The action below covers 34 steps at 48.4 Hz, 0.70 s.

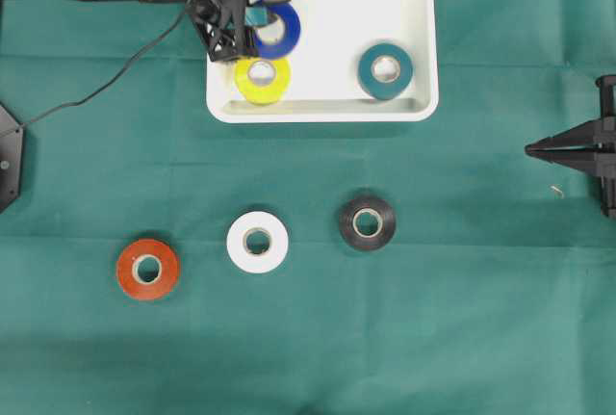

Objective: Put the tape into the white case with the left arm.
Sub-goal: 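Carry the blue roll into the white case and release it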

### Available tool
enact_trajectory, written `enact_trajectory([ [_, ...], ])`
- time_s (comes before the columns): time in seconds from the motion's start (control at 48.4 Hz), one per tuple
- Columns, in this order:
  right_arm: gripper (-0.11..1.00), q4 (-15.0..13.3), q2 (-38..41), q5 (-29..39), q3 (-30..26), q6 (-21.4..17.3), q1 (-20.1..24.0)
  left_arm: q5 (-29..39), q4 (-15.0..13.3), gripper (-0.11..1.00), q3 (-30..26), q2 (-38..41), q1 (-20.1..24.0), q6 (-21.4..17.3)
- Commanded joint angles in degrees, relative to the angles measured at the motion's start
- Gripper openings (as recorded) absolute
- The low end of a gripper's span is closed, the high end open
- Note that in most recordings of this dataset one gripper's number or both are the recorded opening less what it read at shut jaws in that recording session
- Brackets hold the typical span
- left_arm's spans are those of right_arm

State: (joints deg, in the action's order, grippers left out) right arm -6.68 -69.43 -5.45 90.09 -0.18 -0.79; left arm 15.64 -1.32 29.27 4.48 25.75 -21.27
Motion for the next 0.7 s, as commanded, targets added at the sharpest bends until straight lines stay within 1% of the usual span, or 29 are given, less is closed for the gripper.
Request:
enact_trajectory([
  [0.0, -0.09, -0.1, 0.3, -0.6, -0.5, 0.0, 0.0, -1.2, 0.1, 0.27, -0.2, -1.8, 1.0, -0.1],
  [0.558, -0.09, -0.1, 0.4, -0.6, -0.5, 0.0, 0.0, -1.6, 0.0, 0.27, 0.4, -0.5, 1.5, 0.5],
  [0.661, -0.09, -0.1, 0.4, -0.6, -0.5, 0.0, 0.0, -1.6, 0.0, 0.27, 0.4, 0.1, 1.6, 0.5],
  [0.682, -0.09, 0.0, 0.3, -0.6, -0.5, 0.0, 0.0, -1.6, 0.0, 0.29, 0.5, 0.1, 1.6, 0.5],
])
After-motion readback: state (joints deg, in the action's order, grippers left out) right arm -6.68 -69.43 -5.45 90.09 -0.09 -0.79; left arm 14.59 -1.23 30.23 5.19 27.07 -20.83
